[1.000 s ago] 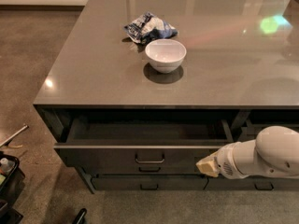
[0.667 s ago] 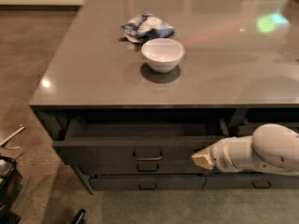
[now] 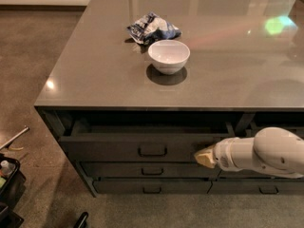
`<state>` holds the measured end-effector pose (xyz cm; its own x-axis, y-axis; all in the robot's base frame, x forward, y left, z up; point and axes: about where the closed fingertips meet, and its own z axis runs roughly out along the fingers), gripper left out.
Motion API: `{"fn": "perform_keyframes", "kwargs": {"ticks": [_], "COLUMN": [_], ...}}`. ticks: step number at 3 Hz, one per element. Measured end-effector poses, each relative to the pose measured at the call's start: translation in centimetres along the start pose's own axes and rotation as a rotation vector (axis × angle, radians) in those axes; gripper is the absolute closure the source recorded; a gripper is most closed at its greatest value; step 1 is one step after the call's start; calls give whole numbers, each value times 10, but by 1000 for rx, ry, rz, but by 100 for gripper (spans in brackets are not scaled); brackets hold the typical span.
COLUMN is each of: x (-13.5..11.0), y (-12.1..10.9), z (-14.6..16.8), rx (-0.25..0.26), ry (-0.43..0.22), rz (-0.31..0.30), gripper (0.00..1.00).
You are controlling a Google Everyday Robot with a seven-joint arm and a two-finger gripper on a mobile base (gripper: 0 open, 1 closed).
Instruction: Close top drawer
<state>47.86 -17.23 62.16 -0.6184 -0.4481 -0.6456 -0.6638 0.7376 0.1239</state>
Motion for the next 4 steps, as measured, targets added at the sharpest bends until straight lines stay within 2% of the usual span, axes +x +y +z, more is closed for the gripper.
{"fn": "perform_keyframes", "kwargs": {"ticks": [1,2,3,4], "x": [-8,-29,-36,-13], "y": [-4,-16,-19,-24], "z": [6,17,19,6], "rx": [11,37,51,66], "ry": [-25,-72,-93,-63], "rz": [-12,-40,-54,-9], "gripper": [100,100,100,100]}}
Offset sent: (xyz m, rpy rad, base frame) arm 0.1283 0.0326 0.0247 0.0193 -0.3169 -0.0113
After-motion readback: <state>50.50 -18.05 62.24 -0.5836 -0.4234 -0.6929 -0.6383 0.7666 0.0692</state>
